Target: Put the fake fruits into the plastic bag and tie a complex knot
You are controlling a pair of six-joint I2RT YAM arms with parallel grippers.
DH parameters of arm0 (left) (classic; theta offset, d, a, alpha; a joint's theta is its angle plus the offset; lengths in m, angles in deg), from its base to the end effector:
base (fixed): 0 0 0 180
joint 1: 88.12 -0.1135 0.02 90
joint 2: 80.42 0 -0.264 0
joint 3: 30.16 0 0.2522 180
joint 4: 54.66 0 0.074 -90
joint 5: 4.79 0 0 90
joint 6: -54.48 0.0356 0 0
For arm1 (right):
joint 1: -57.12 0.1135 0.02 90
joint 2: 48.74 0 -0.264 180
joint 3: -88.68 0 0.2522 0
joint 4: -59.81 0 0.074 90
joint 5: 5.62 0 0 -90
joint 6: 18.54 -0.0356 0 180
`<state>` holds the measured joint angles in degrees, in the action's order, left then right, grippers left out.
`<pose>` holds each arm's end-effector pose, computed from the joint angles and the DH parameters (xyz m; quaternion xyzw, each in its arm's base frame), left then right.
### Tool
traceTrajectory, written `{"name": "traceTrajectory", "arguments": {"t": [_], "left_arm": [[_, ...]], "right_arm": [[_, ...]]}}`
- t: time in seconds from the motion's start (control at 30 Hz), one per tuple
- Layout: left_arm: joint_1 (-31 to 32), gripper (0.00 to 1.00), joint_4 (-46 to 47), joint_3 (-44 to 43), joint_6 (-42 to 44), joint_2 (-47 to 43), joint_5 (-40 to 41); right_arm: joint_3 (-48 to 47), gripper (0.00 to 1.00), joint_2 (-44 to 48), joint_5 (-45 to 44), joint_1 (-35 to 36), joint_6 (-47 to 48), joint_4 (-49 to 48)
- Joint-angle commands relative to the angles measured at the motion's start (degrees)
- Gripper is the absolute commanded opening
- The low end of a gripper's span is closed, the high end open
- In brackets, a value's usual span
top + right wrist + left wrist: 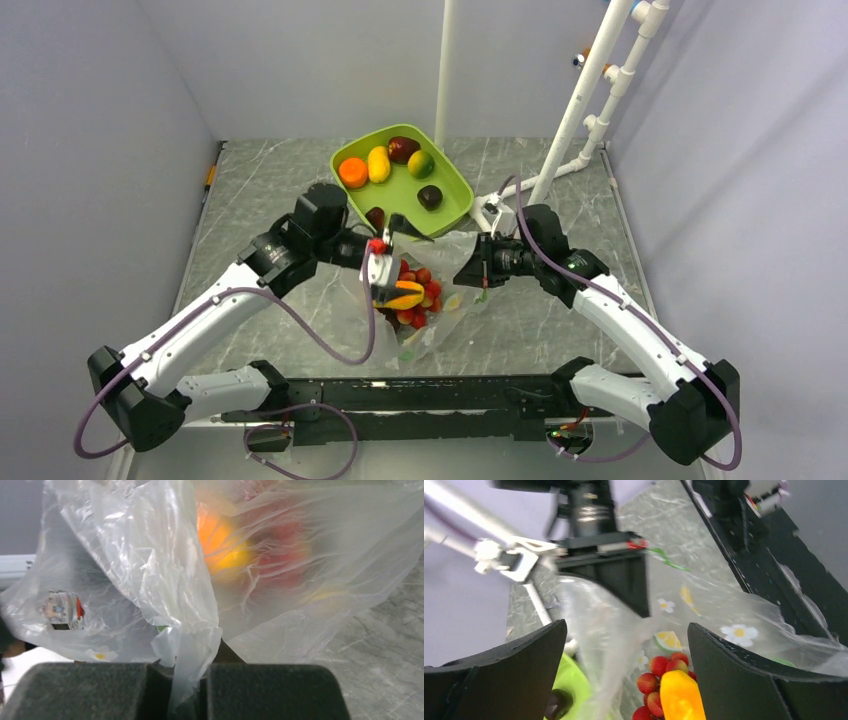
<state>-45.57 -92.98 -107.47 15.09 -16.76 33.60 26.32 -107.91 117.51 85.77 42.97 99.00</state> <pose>0.1545 -0.1797 0.3695 0.7120 0.3503 -0.3314 0.5105 0.1842 0.1228 0.2932 -0.1306 0.8538 0.4312 0.2607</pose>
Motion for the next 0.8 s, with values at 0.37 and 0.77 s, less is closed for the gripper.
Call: {"name": "traceTrajectory", "arguments": {"t": [0.37,0.77], "left_arm": [[-20.6,0.87,6.9,-26.5,-31.0,31.6,8.6],[-19.9,0.95,-1.6,-43.6,-11.6,57.6,14.2]], "right_arm": [[1.0,0.00,-7.7,3.1,0.1,14.4,9.7],[0.8,0.00,-9.0,2.2,0.4,17.0,11.6]]}}
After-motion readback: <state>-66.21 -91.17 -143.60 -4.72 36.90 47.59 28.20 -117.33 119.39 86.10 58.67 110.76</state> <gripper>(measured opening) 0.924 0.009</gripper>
